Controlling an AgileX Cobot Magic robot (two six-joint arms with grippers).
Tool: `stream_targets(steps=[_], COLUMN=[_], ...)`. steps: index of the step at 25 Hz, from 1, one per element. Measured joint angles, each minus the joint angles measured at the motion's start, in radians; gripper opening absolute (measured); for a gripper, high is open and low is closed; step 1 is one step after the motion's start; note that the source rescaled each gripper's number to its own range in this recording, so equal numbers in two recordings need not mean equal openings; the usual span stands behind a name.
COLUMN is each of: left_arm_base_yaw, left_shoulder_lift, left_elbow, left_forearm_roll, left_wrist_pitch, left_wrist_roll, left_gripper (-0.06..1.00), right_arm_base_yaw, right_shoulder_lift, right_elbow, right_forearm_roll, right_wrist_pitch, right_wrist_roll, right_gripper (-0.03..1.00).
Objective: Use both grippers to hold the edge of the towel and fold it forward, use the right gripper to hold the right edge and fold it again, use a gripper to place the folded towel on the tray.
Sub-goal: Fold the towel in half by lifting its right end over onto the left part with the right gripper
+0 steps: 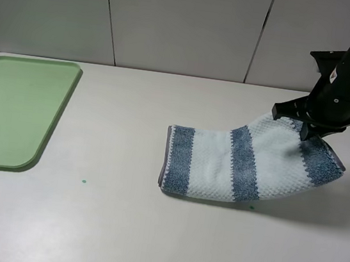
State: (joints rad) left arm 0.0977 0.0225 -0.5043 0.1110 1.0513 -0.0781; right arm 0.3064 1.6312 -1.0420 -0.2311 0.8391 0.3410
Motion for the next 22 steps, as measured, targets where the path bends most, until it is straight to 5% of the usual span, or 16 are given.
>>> stream_targets(steps=[22], left_arm_base_yaw=[0.0], left_shoulder_lift=[0.0], left_elbow=[0.0], left_forearm_roll=[0.0], left_wrist_pitch=[0.0], left_wrist_roll=[0.0], left_gripper=[0.9], right_arm_base_yaw=[0.043], right_shoulder_lift=[-0.054], right_elbow=[-0.051], right_forearm_roll=[0.153], right_wrist_pitch=[0.094], right_wrist_roll=[-0.032], right_gripper=[0.05])
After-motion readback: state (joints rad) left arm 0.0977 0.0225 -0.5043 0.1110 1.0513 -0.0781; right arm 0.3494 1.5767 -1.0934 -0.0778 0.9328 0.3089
